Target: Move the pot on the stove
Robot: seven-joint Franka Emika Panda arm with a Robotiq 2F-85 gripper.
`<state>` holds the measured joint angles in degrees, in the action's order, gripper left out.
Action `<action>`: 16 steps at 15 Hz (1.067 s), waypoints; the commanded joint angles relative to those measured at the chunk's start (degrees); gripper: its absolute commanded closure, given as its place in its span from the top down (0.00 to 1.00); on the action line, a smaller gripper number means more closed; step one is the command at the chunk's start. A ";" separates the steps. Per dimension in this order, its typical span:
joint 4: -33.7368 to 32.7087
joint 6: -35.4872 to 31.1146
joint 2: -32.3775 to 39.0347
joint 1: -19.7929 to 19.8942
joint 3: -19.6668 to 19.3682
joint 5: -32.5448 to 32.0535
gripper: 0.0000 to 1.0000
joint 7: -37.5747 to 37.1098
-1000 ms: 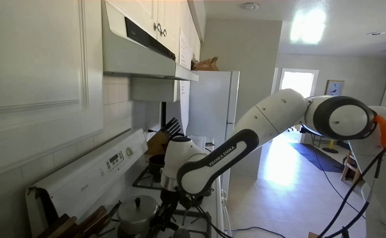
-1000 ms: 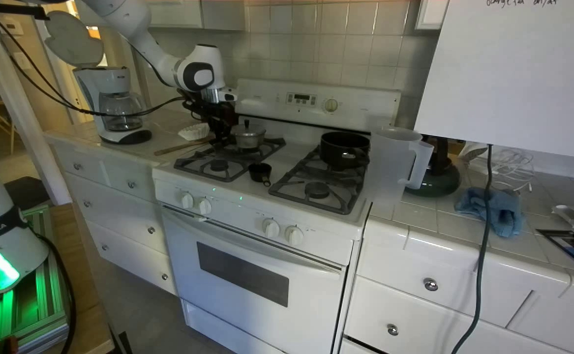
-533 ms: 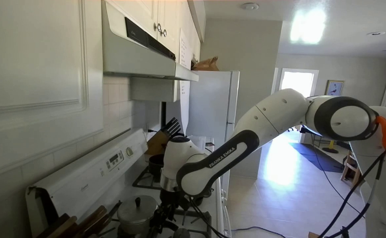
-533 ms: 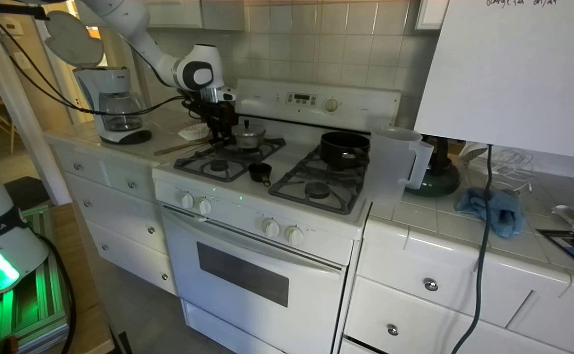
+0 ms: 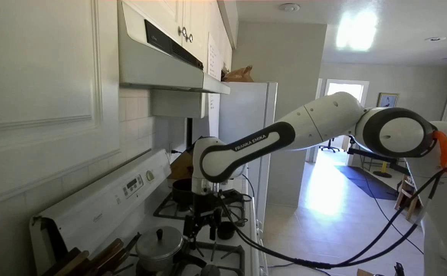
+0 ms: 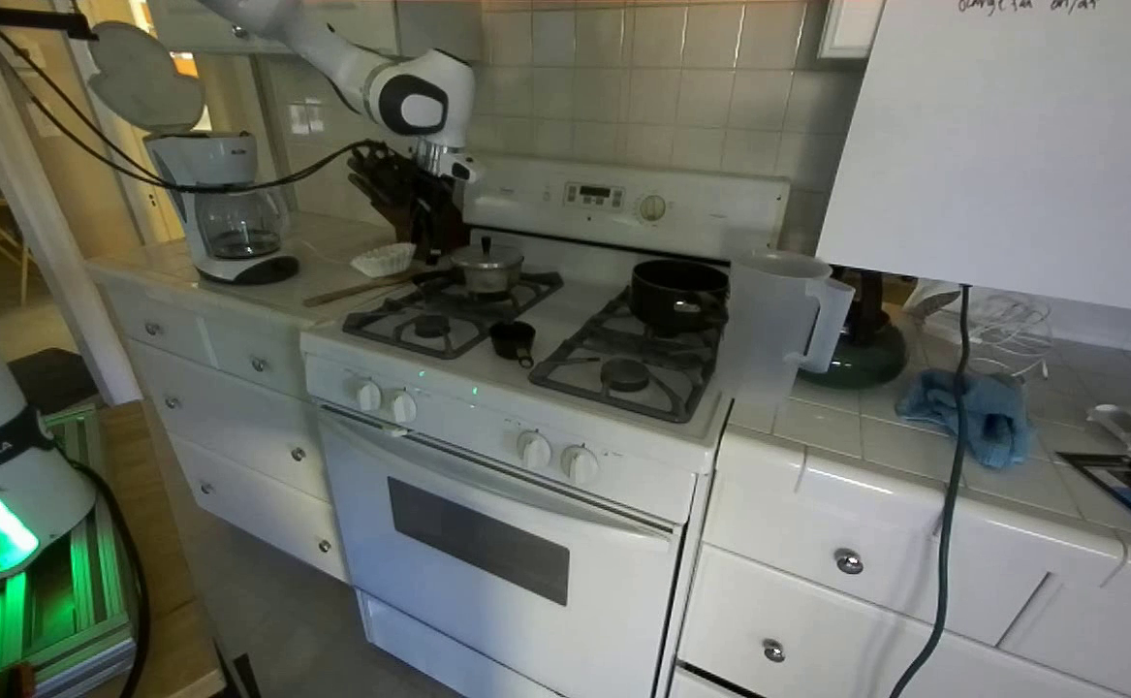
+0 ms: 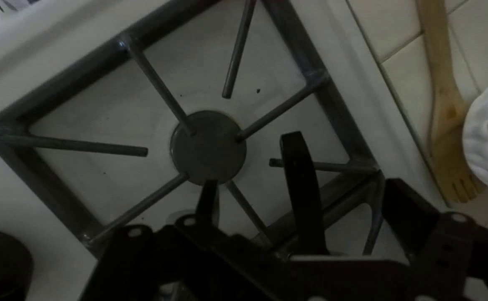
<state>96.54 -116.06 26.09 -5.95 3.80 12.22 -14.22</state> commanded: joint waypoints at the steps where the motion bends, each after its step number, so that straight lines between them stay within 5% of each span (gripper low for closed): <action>1: -6.59 10.92 1.93 4.64 -0.35 6.78 1.00 -0.40; 9: -4.99 13.18 2.30 8.51 -1.40 17.71 1.00 -3.47; 16: 0.65 8.27 2.93 11.49 -1.52 28.07 1.00 10.64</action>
<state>94.81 -107.12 28.67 3.08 2.24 37.48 -11.28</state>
